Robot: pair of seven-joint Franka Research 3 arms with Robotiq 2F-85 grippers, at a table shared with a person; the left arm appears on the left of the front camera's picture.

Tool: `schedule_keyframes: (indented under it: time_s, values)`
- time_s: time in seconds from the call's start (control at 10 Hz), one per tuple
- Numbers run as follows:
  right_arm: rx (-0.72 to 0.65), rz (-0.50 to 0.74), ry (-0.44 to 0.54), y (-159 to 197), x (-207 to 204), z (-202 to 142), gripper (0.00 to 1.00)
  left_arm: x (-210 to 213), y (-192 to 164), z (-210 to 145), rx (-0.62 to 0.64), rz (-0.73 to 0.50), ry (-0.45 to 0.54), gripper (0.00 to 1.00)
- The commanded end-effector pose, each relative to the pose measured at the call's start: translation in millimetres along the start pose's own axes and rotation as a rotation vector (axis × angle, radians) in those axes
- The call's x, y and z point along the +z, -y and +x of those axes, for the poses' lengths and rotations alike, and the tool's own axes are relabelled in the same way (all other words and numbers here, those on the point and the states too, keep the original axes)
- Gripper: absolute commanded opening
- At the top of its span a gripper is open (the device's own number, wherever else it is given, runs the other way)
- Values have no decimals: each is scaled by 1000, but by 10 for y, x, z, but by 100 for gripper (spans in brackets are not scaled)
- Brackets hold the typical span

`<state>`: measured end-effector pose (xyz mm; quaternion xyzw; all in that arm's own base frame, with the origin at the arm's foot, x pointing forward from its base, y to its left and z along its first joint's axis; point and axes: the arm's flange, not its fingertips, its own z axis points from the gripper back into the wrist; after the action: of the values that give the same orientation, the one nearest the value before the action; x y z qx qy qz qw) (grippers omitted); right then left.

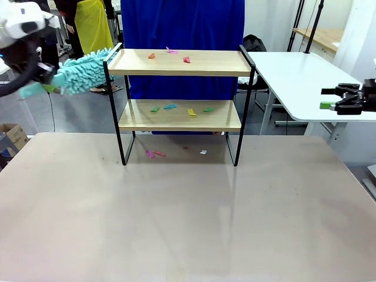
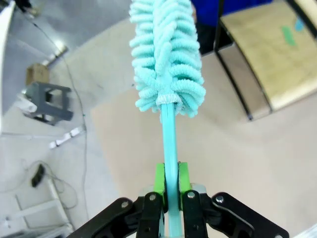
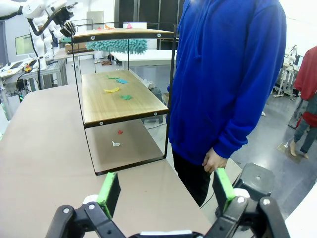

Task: Clean the shelf.
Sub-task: Clean the specific section of the Shelf indicated by the human with the Duster.

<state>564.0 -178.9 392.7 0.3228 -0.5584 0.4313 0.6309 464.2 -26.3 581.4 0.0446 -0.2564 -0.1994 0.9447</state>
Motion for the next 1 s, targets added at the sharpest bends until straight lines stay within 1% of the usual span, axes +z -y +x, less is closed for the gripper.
schedule_keyframes:
  time_s: [0.0,0.1,0.2,0.3,0.4,0.5,0.6,0.7,0.8,0.9]
  values:
    - [6,2,2,1,-17,33,100,224,-120,-323,-232,11,-50,13]
    - [6,2,2,1,-17,33,100,297,-196,-442,-362,-1,-89,13]
    - [6,2,2,1,-17,33,100,292,-269,-619,-465,33,-170,13]
    - [6,2,2,1,-17,33,100,317,-335,-767,-552,4,-227,13]
    - [6,2,2,1,-17,33,100,406,-365,-903,-627,-36,-239,13]
    - [6,2,2,1,-17,33,100,488,-388,-1001,-751,-32,-266,13]
    - [6,2,2,1,-17,33,100,551,-362,-1103,-859,-108,-257,13]
    - [6,2,2,1,-17,33,100,610,-299,-1146,-933,-170,-244,13]
    - [6,2,2,1,-17,33,100,651,-207,-1181,-1004,-240,-226,13]
    - [6,2,2,1,-17,33,100,638,-31,-1134,-1060,-319,-229,13]
